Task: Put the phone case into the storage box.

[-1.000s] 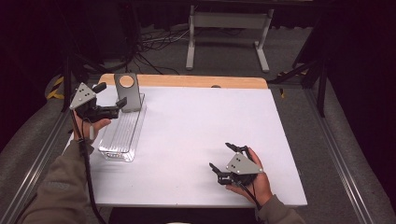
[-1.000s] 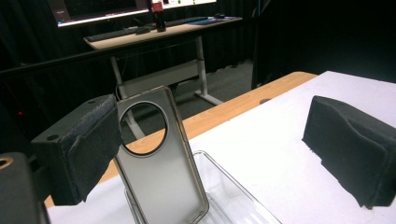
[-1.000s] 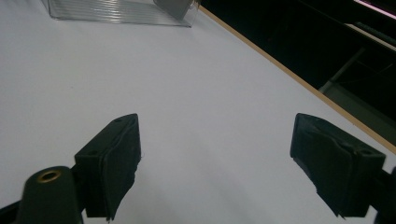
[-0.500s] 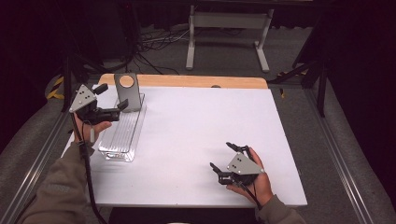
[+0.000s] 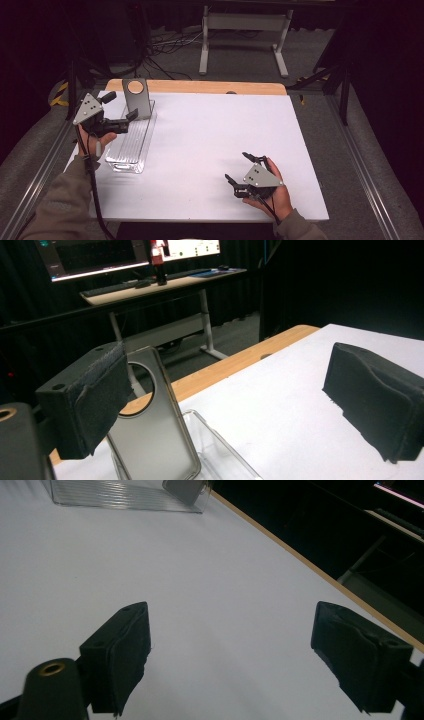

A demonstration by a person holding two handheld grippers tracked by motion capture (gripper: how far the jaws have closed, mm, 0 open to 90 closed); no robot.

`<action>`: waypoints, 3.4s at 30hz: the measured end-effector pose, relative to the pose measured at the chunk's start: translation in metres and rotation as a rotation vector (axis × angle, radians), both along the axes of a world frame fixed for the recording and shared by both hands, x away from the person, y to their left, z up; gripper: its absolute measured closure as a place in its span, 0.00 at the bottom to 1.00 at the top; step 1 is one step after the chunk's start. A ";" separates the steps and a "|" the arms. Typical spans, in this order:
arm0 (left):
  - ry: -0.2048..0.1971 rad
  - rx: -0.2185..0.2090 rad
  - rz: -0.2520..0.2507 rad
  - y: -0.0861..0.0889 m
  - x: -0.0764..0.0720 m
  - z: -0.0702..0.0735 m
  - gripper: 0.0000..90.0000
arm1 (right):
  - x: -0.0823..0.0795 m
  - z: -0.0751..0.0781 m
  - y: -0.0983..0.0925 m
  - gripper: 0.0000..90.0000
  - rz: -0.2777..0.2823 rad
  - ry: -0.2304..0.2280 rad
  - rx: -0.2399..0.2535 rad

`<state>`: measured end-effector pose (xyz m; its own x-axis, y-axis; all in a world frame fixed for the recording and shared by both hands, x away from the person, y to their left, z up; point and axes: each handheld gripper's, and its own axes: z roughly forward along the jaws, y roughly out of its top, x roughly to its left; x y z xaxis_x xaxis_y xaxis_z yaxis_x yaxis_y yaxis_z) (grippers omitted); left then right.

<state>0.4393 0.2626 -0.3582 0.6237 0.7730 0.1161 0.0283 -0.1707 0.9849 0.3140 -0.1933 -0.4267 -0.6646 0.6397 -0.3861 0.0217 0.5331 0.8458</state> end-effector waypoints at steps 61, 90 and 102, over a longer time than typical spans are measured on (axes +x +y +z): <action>-0.054 0.020 -0.138 -0.022 -0.045 0.003 0.04 | -0.003 0.004 -0.001 0.19 0.008 -0.014 0.015; -0.055 0.035 -0.187 -0.030 -0.068 -0.003 0.05 | -0.004 0.009 -0.003 0.19 0.003 -0.031 0.047; -0.051 0.040 -0.203 -0.036 -0.077 -0.007 0.05 | -0.004 0.011 -0.006 0.19 -0.004 -0.033 0.066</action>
